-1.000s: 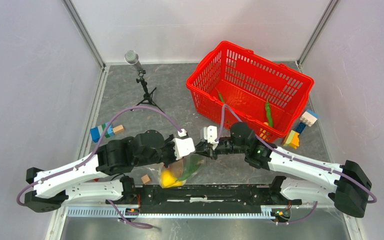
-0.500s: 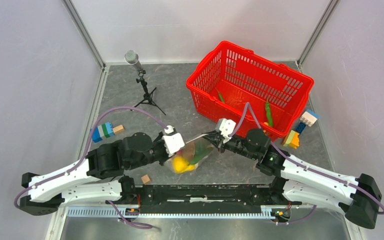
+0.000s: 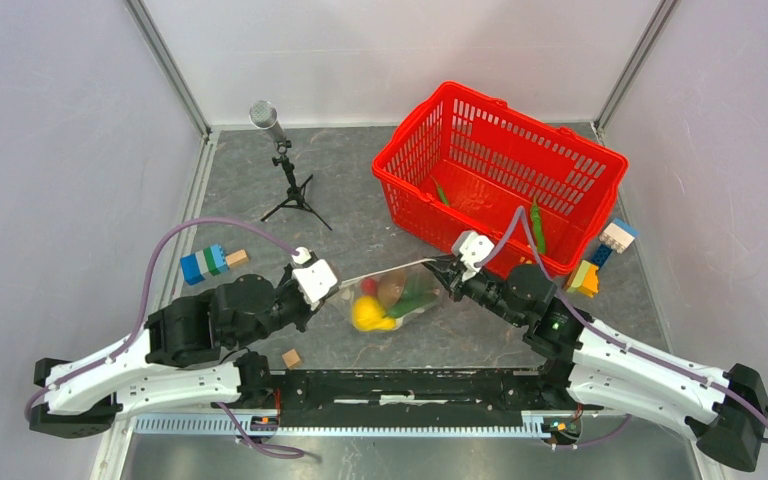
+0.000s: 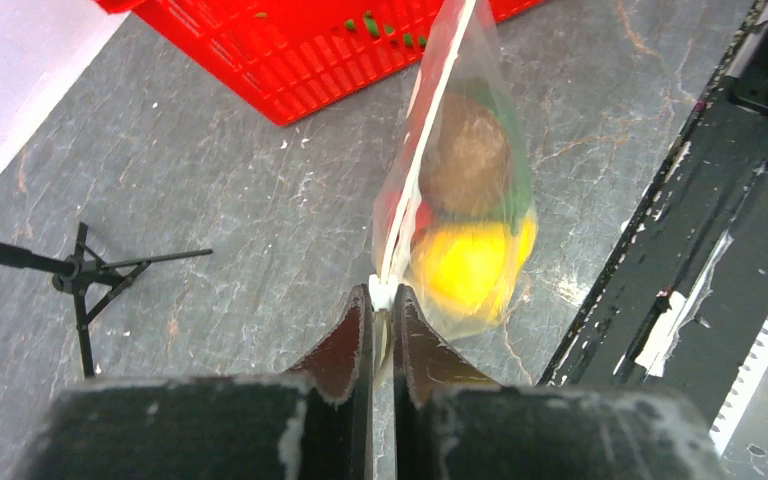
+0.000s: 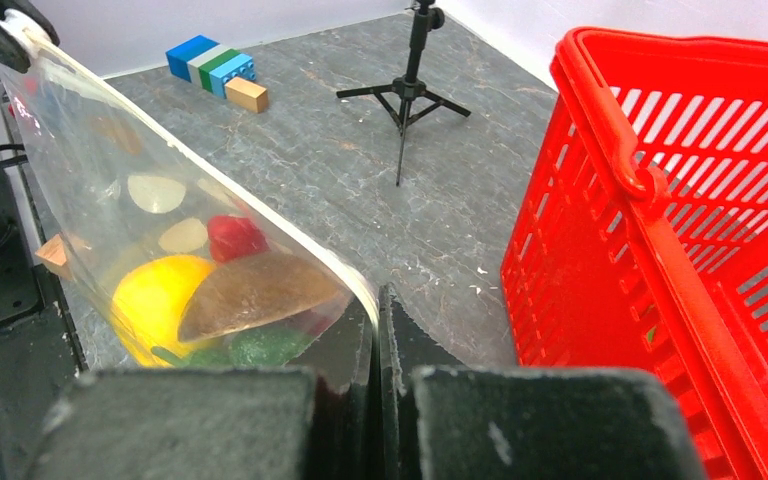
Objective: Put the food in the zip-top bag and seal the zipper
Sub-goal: Zip the zipper food storage bag at the center of the board, then place the zipper food storage bag at the center of the board.
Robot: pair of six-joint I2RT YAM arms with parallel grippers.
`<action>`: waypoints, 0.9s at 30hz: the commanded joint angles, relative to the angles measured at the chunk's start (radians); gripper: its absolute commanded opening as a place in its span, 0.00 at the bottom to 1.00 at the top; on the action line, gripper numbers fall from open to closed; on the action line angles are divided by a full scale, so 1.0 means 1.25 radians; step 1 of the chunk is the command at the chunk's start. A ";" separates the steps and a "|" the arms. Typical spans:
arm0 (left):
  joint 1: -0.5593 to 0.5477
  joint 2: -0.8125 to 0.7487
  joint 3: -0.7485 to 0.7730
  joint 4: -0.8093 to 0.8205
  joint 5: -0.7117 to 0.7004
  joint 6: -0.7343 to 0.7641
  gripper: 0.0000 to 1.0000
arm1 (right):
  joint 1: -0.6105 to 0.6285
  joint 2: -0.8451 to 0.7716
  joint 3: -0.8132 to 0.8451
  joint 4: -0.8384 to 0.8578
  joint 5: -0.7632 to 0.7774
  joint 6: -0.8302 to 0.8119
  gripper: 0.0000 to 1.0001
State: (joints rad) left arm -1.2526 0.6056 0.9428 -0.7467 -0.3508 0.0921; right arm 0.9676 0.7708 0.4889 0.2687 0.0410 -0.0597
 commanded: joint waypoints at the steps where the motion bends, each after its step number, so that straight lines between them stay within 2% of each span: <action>1: -0.001 -0.009 -0.002 -0.020 -0.076 -0.044 0.09 | -0.013 -0.033 -0.002 0.018 0.136 0.045 0.00; 4: -0.001 -0.013 -0.005 -0.016 -0.090 -0.048 0.09 | -0.015 -0.058 -0.026 0.044 0.185 0.079 0.00; 7: -0.001 -0.014 -0.013 -0.003 -0.099 -0.050 0.12 | -0.020 -0.061 -0.039 0.068 0.150 0.088 0.00; 8: -0.002 -0.015 -0.017 0.005 -0.102 -0.052 0.22 | -0.021 -0.053 -0.036 0.071 0.116 0.086 0.00; 9: -0.001 -0.015 -0.020 0.015 -0.105 -0.055 0.35 | -0.021 -0.042 -0.029 0.070 0.084 0.085 0.00; 10: -0.001 -0.015 -0.021 0.027 -0.105 -0.059 0.53 | -0.020 -0.027 -0.019 0.068 0.040 0.083 0.00; 12: -0.001 -0.013 -0.017 0.046 -0.110 -0.065 0.80 | -0.020 0.005 0.007 0.061 -0.008 0.082 0.00; 15: -0.001 -0.018 -0.004 0.067 -0.153 -0.094 0.97 | -0.021 0.049 0.047 0.060 -0.066 0.070 0.00; 16: -0.001 -0.022 0.002 0.072 -0.172 -0.098 1.00 | -0.020 0.072 0.069 0.052 -0.081 0.066 0.00; 24: -0.001 -0.063 0.038 0.101 -0.331 -0.145 1.00 | -0.024 0.287 0.351 -0.025 -0.101 -0.004 0.00; 27: -0.001 -0.079 0.037 0.109 -0.375 -0.161 1.00 | -0.035 0.349 0.430 -0.026 -0.156 -0.040 0.00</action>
State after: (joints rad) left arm -1.2541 0.5320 0.9554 -0.6743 -0.6891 -0.0364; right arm 0.9386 1.1469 0.8806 0.1921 -0.0731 -0.0307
